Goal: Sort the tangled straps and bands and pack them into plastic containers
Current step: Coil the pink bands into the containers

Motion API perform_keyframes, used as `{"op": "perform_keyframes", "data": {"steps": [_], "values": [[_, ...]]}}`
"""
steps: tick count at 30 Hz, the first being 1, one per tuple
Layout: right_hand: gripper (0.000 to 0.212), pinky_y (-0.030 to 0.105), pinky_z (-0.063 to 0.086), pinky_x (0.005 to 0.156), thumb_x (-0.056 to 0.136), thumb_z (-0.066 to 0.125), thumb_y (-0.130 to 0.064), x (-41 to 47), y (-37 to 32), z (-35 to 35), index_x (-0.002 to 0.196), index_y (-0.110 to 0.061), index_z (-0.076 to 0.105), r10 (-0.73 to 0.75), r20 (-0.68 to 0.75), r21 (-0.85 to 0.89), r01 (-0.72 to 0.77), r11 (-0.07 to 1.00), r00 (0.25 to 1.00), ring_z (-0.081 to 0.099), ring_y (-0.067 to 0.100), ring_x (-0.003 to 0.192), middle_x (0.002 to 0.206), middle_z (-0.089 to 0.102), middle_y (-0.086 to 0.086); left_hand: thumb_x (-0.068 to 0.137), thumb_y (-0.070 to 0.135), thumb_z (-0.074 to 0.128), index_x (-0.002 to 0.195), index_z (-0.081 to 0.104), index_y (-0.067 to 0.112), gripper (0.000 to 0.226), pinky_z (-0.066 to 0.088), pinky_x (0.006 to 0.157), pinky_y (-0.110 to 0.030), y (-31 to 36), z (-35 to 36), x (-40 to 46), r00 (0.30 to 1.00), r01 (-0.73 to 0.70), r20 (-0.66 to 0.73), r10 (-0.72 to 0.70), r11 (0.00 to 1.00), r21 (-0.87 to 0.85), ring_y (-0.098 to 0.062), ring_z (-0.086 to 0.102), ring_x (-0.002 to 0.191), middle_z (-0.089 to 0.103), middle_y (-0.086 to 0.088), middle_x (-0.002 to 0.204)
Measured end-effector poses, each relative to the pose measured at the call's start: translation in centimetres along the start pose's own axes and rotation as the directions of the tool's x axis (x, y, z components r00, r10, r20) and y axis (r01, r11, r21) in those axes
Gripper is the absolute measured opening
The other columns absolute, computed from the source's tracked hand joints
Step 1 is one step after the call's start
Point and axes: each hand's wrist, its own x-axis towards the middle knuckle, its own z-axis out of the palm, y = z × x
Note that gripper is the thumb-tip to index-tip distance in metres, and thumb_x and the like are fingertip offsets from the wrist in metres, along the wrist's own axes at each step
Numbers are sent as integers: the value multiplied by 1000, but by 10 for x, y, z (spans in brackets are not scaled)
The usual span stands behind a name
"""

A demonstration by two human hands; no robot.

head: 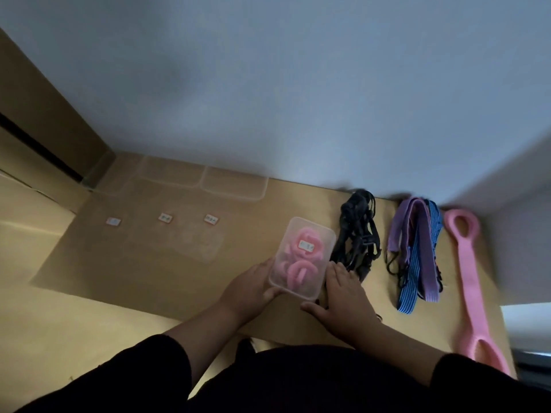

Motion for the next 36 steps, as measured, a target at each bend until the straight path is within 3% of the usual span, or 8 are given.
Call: {"op": "perform_keyframes", "data": {"steps": [4, 7, 12, 16, 19, 21, 30, 36], "values": [[103, 53, 28, 117, 88, 17, -84, 12, -7, 6, 149, -4, 41, 50, 5, -18, -49, 999, 999, 44, 37, 140, 146, 51, 20, 79, 67, 42, 148, 44, 19, 84, 46, 90, -33, -5, -7, 5, 1000, -9, -13, 10, 997, 73, -29, 58, 120, 60, -9, 137], [121, 48, 16, 121, 79, -7, -88, 23, -9, 1, 152, 0, 33, 65, 8, 6, -65, 998, 998, 33, 35, 147, 153, 42, 21, 89, 57, 55, 151, 41, 16, 76, 43, 94, -34, -8, -12, 16, 1000, 15, -13, -13, 991, 133, -30, 55, 125, 57, -11, 141], [107, 38, 0, 123, 83, 0, -79, 48, -7, -9, 158, -4, 10, 71, -41, -49, -73, 996, 997, 11, 23, 154, 165, 19, 14, 79, 70, 30, 141, 50, 14, 86, 44, 95, -35, -4, -32, 38, 999, -34, -29, 38, 989, 147, -30, 55, 122, 60, -10, 135], [107, 33, -9, 119, 79, -5, -79, 73, -8, -25, 160, -8, 4, 48, -27, -30, -49, 998, 998, 1, 19, 155, 168, 7, 9, 93, 51, 56, 138, 54, 11, 61, 44, 99, -38, -2, -45, 53, 990, -21, -129, 57, 964, 264, -30, 49, 127, 54, -9, 139], [92, 35, -5, 122, 92, 10, -71, 93, -6, -34, 160, -9, 3, 52, -30, -37, -53, 998, 998, 0, 20, 155, 168, 6, 10, 86, 39, 56, 108, 70, 10, 39, 56, 75, -40, 0, -54, 71, 964, -111, -172, 204, 892, 437, -33, 61, 99, 66, -11, 113], [83, 36, -5, 122, 100, 22, -64, 105, -6, -39, 160, -9, 2, 61, -28, -41, -62, 997, 998, -2, 20, 155, 168, 3, 10, 81, 37, 52, 96, 71, 10, 36, 54, 68, -36, -1, -59, 83, 953, -139, -159, 256, 841, 523, -31, 62, 88, 68, -9, 100], [79, 37, 0, 124, 103, 28, -57, 132, -4, -51, 159, -9, -2, 64, -2, -19, -65, 998, 998, -6, 20, 155, 168, -2, 9, 83, 34, 52, 95, 73, 8, 36, 55, 79, -38, -7, -71, 113, 923, -173, -198, 330, 816, 552, -32, 63, 92, 70, -9, 102], [82, 38, -2, 125, 100, 19, -64, 129, -3, -45, 160, -13, -5, 80, -7, 22, -80, 997, 997, -8, 17, 155, 168, -5, 5, 87, 22, 55, 109, 70, 0, 34, 42, 95, -38, -26, -79, 117, 770, -305, -422, 479, 857, 416, -29, 55, 102, 68, -16, 109]]}}
